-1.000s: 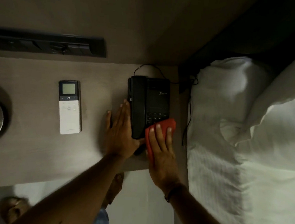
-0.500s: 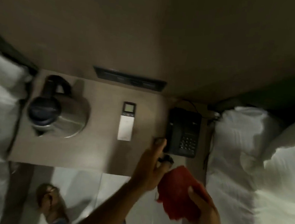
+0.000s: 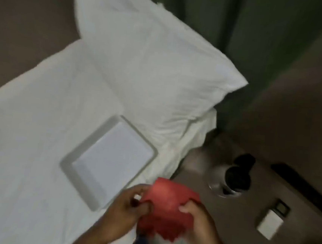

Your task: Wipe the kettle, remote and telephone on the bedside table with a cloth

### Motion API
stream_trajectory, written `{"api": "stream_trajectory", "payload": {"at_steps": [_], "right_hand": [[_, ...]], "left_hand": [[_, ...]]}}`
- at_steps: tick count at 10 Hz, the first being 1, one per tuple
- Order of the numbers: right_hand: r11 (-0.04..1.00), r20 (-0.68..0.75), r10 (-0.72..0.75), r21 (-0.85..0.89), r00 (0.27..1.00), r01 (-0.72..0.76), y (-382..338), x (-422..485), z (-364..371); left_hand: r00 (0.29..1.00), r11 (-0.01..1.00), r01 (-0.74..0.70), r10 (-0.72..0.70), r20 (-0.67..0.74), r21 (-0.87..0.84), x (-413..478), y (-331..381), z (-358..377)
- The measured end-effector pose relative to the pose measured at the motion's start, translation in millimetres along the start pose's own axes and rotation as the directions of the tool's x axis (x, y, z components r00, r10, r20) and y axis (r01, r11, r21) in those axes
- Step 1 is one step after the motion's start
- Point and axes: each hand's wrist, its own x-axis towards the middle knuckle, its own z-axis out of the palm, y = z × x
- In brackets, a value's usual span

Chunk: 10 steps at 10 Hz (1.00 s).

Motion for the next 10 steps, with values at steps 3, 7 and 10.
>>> {"api": "stream_trajectory", "payload": {"at_steps": [3, 7, 10], "right_hand": [[0.533, 0.079, -0.303, -0.812, 0.95, 0.238, -7, 124, 212], [0.125, -0.028, -0.496, -0.991, 0.868, 0.04, 23, 178, 230], [0.367, -0.012, -0.697, -0.865, 0.717, 0.342, -34, 22, 205]], "left_hand": [[0.915, 0.937, 0.308, -0.245, -0.321, 0.163, 104, -34, -168], [0.839, 0.912, 0.317, -0.141, -0.526, 0.26, 145, -101, -173], [0.816, 0.781, -0.127, 0.432, -0.383, 0.612, 94, -24, -118]]}}
